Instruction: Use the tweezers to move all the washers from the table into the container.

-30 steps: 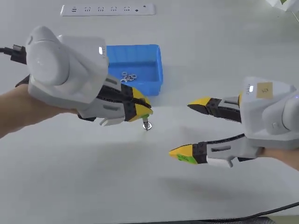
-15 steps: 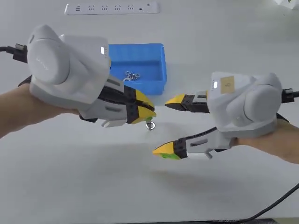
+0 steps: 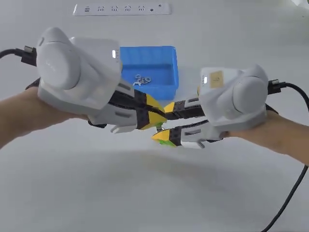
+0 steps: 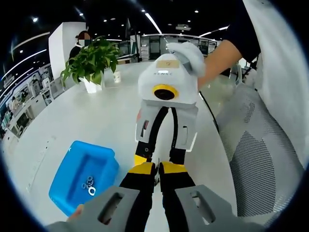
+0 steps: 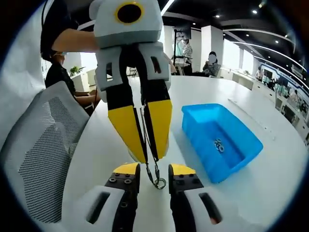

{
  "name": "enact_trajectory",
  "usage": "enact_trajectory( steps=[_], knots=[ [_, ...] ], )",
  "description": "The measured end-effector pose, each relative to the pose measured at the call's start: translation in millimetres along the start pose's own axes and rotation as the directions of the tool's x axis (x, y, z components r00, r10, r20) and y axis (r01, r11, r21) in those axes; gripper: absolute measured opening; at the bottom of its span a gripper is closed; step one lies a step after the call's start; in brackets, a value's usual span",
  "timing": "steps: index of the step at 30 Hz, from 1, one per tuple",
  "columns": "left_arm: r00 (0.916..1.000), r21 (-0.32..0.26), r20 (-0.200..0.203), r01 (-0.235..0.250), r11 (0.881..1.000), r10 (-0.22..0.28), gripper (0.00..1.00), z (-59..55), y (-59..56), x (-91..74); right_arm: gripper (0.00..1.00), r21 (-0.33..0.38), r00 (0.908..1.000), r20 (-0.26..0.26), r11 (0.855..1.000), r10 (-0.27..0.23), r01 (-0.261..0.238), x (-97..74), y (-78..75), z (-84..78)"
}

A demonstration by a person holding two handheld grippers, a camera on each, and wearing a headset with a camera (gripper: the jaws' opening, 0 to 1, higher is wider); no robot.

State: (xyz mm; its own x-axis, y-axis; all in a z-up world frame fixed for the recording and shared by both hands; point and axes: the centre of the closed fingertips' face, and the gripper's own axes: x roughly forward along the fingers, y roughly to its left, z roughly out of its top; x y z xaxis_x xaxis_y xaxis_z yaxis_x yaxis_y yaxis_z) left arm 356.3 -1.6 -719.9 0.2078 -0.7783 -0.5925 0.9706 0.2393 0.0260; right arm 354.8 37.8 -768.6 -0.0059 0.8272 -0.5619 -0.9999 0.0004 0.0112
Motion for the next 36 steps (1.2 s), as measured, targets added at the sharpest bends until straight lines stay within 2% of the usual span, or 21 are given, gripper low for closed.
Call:
enact_trajectory(
  steps=[7,16,24,26,36],
  knots=[
    [1.0,0.008,-0.004,-0.002,1.0,0.002,0.08,0.1,2.3,0.1,0.11,-0.034,0.9992,-0.034,0.999,0.022,-0.023,5.2,1.8,-0.7],
    [1.0,0.003,-0.001,-0.003,1.0,0.003,0.08,1.8,0.8,1.3,0.1,-0.048,0.9995,-0.023,0.999,0.019,-0.02,3.6,0.0,-2.2],
    [0.9998,-0.026,0.0,0.019,0.999,-0.019,0.1,4.0,-1.2,0.2,0.1,-0.051,0.9998,-0.017,0.999,0.013,-0.014,3.2,0.1,-2.9],
    [0.9999,-0.024,-0.004,0.014,1.0,-0.014,0.14,3.5,-0.6,-0.4,0.1,-0.049,0.9998,-0.017,0.999,0.012,-0.013,3.2,-0.1,-2.8],
    [0.9996,-0.035,-0.025,-0.013,0.999,0.012,0.17,-3.9,2.3,-9.1,0.1,-0.053,0.9998,-0.012,0.998,0.017,-0.018,6.5,2.9,0.3]
  ],
)
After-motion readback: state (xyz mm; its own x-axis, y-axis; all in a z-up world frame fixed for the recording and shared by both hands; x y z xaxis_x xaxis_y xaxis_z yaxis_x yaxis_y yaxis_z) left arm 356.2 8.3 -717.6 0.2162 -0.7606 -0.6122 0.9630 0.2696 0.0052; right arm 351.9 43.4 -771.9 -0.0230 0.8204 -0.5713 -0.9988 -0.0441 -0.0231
